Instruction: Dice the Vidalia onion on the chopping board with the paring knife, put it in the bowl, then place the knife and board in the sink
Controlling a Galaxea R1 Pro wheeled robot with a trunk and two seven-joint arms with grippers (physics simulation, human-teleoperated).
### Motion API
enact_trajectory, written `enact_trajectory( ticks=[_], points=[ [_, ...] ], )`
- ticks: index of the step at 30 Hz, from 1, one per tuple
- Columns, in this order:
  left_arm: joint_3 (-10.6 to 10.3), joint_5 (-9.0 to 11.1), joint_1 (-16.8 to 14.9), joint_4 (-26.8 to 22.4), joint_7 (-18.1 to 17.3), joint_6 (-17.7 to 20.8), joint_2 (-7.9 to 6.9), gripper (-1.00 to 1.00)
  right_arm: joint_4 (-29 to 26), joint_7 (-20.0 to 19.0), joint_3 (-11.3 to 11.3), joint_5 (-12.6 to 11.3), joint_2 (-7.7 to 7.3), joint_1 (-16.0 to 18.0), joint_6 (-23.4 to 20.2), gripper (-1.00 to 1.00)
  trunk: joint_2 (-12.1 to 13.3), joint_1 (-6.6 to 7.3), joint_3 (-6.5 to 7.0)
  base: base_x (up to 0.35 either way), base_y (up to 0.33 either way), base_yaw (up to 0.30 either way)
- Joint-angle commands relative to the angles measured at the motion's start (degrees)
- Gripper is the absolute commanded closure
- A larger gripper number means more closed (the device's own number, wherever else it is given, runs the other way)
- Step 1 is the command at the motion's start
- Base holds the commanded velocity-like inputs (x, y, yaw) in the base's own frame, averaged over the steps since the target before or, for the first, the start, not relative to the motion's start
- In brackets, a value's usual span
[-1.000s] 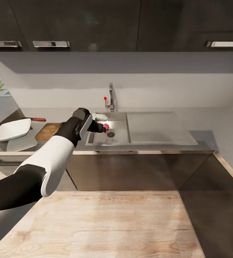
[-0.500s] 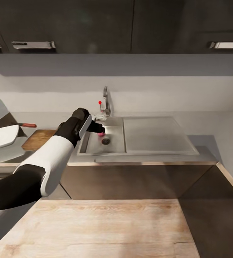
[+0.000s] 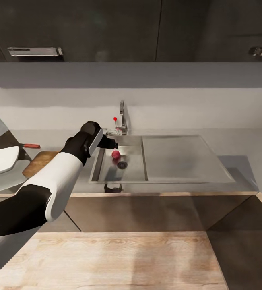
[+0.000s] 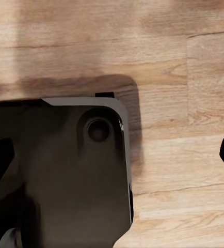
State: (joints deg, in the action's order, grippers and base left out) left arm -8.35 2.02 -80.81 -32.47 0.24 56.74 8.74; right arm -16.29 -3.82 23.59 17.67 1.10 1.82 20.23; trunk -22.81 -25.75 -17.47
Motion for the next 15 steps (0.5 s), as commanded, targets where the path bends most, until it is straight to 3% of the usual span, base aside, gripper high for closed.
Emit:
enact_trajectory(
  ticks=[1,15],
  points=[
    [-0.19,0.17,-0.05,-0.04,0.03,0.22,-0.04,-1.00,-0.04,-0.40,0.49,0.25,0.04,0.03,0.16,-1.00,-0.10,-0.03,-0.13,0.014,0.001,0.000],
    [-0.18,0.09,-0.05,0.08,0.18,0.13,0.03,-1.00,-0.01,-0.38,0.49,0.25,0.04,0.03,0.16,-1.00,-0.10,-0.03,-0.93,0.079,0.000,0.000]
  ],
)
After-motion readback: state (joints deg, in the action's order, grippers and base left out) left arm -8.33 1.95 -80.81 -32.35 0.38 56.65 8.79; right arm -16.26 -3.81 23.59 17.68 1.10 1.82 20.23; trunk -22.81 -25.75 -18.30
